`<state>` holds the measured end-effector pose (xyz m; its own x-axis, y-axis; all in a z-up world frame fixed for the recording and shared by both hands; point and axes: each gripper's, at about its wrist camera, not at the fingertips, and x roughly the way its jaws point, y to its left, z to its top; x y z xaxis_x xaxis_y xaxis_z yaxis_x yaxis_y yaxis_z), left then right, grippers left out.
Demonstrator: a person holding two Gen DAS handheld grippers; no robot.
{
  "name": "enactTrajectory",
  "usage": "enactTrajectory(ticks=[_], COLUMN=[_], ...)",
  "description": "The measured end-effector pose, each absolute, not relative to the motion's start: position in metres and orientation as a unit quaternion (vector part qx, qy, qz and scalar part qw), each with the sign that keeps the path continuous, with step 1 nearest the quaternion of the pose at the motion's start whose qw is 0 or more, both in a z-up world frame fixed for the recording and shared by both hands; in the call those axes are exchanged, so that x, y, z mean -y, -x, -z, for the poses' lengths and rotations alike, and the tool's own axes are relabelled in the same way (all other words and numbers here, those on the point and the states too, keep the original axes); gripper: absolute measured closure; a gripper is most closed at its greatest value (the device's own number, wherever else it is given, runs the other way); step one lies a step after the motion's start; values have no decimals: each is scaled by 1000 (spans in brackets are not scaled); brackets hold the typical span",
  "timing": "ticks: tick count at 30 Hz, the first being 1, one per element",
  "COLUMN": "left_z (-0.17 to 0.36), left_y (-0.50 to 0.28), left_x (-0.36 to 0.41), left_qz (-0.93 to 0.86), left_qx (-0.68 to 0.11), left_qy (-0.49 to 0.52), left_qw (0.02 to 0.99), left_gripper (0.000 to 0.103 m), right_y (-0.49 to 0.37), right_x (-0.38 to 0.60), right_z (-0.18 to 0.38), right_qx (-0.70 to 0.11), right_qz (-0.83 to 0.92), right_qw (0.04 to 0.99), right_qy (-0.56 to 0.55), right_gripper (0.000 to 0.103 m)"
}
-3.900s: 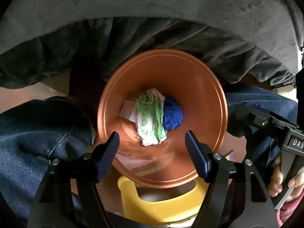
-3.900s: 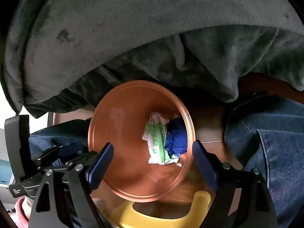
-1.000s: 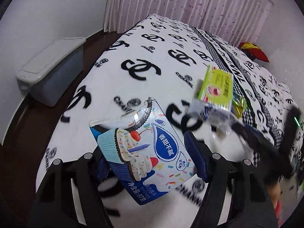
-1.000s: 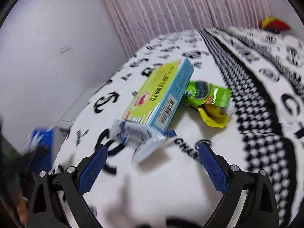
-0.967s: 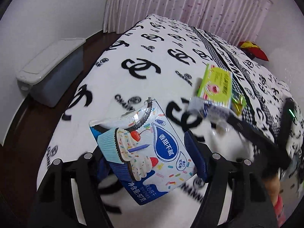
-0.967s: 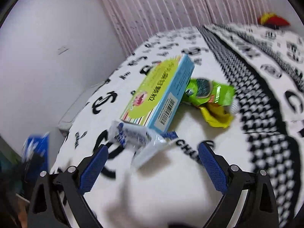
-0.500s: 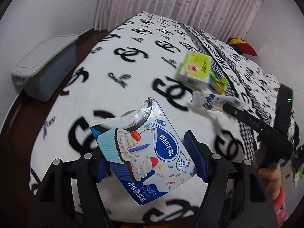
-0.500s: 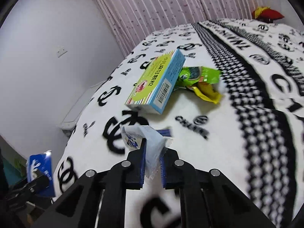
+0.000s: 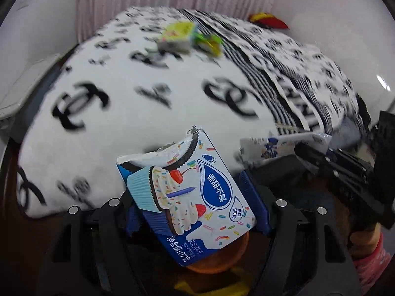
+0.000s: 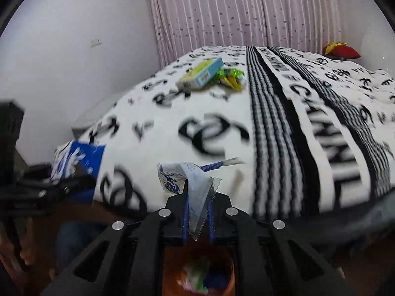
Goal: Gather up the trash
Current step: 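Release the cupcake box and white sachet into the orange bin with both tools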
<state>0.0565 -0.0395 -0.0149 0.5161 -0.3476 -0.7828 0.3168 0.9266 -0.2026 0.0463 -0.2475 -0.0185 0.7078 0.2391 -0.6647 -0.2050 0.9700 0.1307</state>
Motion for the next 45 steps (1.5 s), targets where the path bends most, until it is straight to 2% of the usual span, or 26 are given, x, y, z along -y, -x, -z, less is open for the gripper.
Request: enactTrajectory(ticks=[5,11,26,40,43,44,45], left_z=[48,107,227,281,285,286,288], left_y=[-33,-24,-45,-54,-55,-55,-56], left_x=[58,69,91,100,98,97,96], left_qz=[209,199,156,142,137,136,135], left_qx=[-492,-561,-662,-704,-706,-707,-709], left_qy=[1,9,-20,-20,-21,-19,-18], left_qw=[845,803,733,696,695,693,692], left_gripper=[34,34,34,30,28,27,26], right_y=[2,20,-16,-58,-63,-64,-66], right_x=[250,249,246,245,246,246,246], right_z=[46,85,182,239,248,249,249], right_qx=[-379,-408,-498,-568,-577,-578,-578], right_qz=[-100,-82,-54,-46,-44,-43,-42], right_qw=[920,909,865,822,816,815,815], right_qy=[-6,0,13,4,3,2,1], right_gripper=[92,92,91,91,89,84,72])
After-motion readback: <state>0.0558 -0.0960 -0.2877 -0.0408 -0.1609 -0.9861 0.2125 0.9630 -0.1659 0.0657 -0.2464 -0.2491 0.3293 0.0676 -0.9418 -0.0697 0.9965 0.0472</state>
